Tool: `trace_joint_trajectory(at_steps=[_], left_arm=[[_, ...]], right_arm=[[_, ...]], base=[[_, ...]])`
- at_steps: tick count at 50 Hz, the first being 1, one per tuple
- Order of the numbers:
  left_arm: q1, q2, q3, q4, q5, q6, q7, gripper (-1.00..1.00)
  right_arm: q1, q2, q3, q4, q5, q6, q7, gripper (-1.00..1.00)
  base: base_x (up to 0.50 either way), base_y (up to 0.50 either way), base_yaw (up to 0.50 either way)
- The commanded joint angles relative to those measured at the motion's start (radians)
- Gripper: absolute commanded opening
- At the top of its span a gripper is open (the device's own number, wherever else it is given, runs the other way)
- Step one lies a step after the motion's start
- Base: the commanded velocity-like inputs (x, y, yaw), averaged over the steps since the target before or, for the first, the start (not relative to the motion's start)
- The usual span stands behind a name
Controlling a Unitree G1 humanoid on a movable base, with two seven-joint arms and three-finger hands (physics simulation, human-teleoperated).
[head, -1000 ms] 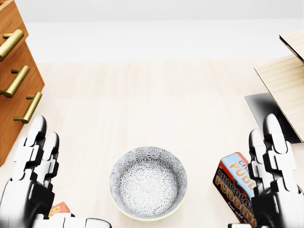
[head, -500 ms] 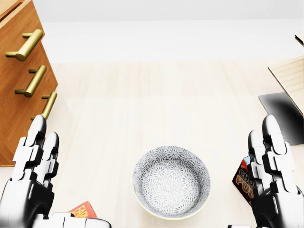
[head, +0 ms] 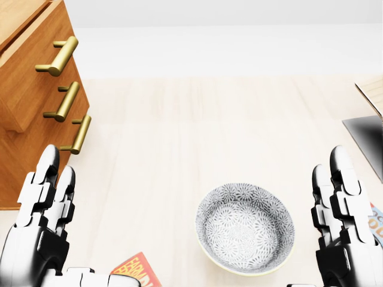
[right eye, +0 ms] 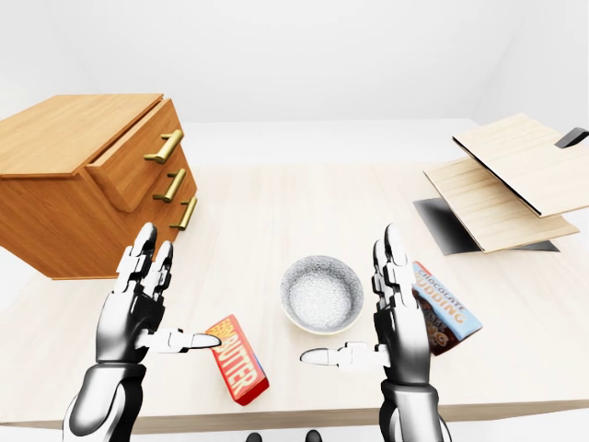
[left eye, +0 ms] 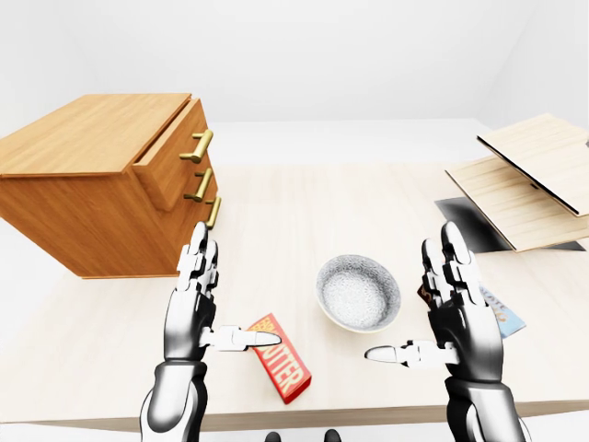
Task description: Close the top drawer of the cabinet and put the bowl on top of it.
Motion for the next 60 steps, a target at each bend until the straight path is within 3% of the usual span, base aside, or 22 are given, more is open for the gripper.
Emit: trace_joint_trajectory(at_steps=[1,26,40,60], left_arm=[[-0.003,0.000,0.001,0.003,0.000,0.000,0.000,1.00],[-0.014,0.001,-0.001,0.028,0.004,0.000,0.003,1.00],[-0.144,0.003,0.043,0.149,0.009,0.000,0.001,1.00],[-0.336,0.017,0.050,0.221,0.045,0.000,0.007,1.00]], right_arm=[[0.002,-0.001,0.001,0.000,0.001,0.000,0.001,1.00],[-0.001,-0.002,-0.004,-0.002,0.029,0.000,0.010,1.00],[-0.001,-0.003,0.000,0.002,0.028,0.000,0.017,1.00],[0.007,0.007,-0.022,-0.025,0.051,0.000,0.034,1.00]], base=[[0.00,0.16,0.00],[0.00,0.12,0.00],[0.00,0.00,0.00],[0.00,0.00,0.00]])
